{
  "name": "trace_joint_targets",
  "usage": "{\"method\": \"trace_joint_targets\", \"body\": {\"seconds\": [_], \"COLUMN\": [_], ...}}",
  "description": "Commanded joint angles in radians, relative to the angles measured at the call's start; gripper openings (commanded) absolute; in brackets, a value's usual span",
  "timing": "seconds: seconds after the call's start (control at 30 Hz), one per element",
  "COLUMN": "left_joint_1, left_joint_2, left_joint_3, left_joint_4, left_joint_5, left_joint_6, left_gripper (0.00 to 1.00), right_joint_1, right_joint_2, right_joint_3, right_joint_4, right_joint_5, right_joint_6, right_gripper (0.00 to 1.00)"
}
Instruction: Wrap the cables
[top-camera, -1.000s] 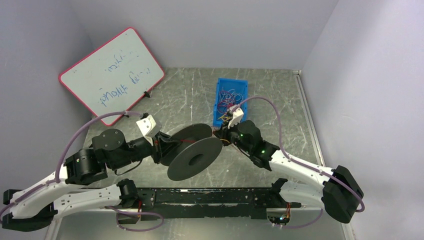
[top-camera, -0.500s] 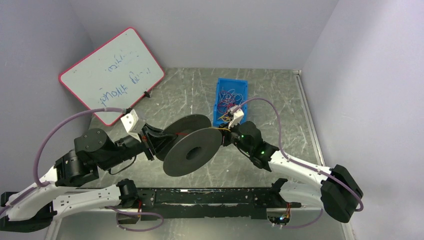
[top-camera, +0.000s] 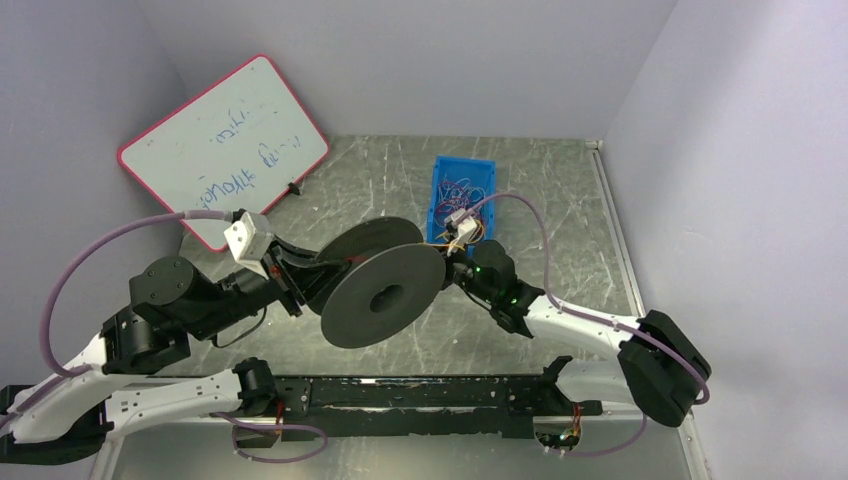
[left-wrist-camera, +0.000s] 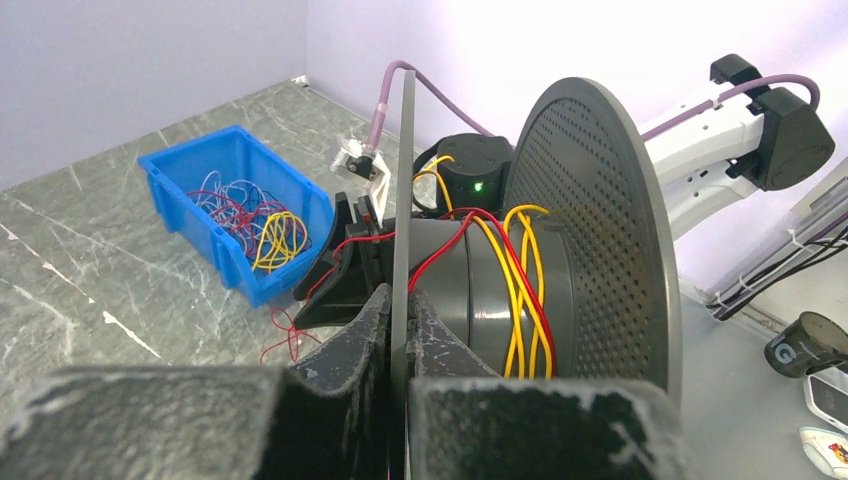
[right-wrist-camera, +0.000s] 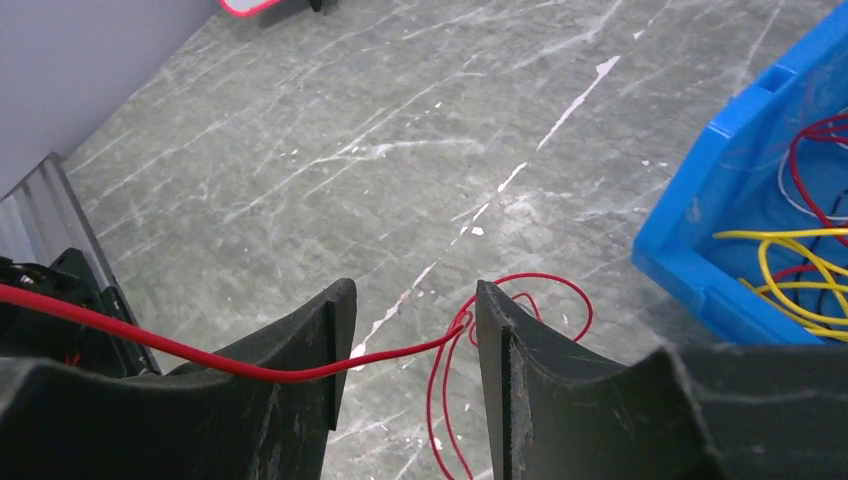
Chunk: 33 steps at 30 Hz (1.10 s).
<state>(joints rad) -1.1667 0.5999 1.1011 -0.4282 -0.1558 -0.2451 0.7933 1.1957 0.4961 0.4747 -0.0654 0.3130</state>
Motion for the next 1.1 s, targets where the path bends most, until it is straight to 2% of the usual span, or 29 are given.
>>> {"method": "trace_joint_targets", "body": {"seconds": [0.0,0.5,0.73,0.97,1.07], "left_joint_1": [-0.005,-0.005,-0.005,-0.005,-0.005], "left_joint_2": [-0.023,-0.062,-0.052,-0.036,-0.023], "left_joint_3": [0.043,0.025,0.025,0.032,0.030], "left_joint_4": [0.131,0.229,0.255,0.269,0.278], "left_joint_5": [-0.031,-0.110,-0.113,-0.145,-0.194], "left_joint_6": [-0.029,-0.048,-0.061,-0.066,-0.064], "left_gripper": [0.07,0.07,0.07,0.07,0.07], "right_joint_1": [-0.008,-0.008,-0.008,-0.008,-0.008], "right_joint_2": [0.034,0.143,0.190,0.221,0.238], "right_joint_3": [0.013,-0.016,-0.007,-0.030,-0.065], "right_joint_4": [0.116,0.332,0.415,0.475,0.508], "right_joint_5": [-0.039,-0.125,-0.154,-0.176,-0.200], "right_joint_6": [0.016,0.074,0.092,0.109,0.130], "right_gripper": [0.51,0.36,0.24,0.00,0.00]}}
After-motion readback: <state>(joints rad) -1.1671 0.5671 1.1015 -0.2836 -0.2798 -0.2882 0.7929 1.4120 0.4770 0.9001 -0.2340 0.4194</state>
